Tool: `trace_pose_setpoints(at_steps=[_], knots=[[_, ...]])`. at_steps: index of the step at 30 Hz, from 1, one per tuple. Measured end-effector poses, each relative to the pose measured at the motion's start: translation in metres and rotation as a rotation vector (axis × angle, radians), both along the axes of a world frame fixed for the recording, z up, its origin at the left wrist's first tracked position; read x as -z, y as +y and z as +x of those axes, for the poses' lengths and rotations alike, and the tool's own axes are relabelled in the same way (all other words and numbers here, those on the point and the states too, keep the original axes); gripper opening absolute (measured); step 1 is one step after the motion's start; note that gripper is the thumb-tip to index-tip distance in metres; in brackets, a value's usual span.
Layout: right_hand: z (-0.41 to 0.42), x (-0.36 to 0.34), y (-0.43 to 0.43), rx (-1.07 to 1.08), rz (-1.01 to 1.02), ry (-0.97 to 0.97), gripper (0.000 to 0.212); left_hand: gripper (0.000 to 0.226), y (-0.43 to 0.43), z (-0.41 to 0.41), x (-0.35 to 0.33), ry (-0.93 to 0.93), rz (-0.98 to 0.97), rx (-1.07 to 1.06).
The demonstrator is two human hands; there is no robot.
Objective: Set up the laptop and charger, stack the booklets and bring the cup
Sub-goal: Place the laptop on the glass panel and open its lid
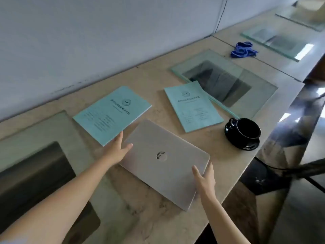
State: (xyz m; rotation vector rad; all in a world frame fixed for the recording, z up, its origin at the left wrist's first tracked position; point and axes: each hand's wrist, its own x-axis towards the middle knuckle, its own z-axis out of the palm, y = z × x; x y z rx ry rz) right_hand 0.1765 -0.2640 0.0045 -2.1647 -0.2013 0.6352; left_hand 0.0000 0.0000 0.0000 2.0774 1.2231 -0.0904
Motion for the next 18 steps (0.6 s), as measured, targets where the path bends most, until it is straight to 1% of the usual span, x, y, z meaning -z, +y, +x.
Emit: trace_pose_setpoints(at_steps=[2,4,7,10,13,15,18], knots=[[-0.005,0.005,0.000,0.024,-0.008,0.014,0.066,0.082,0.008,0.012,0.007,0.117,0.077,-0.045],[-0.016,0.007,0.002,-0.007,-0.052,0.029,0.068,0.083,0.012,0.019,0.014,0.229,0.126,-0.060],[-0.026,0.012,0.010,-0.029,-0.123,0.074,0.071,0.076,0.004,0.029,0.023,0.291,0.175,-0.020],[-0.025,0.010,0.014,0.032,-0.095,0.137,0.070,0.065,0.000,0.031,0.025,0.186,0.110,-0.073],[-0.020,0.009,0.010,0.142,0.009,0.205,0.067,0.061,0.003,0.029,0.020,0.129,0.027,-0.157],[-0.019,0.009,0.010,0.227,0.045,0.248,0.063,0.056,0.006,0.030,0.015,0.054,-0.097,-0.254],[-0.017,0.008,0.015,0.379,0.053,0.250,0.053,0.050,0.005,0.031,0.012,-0.093,-0.319,-0.397]])
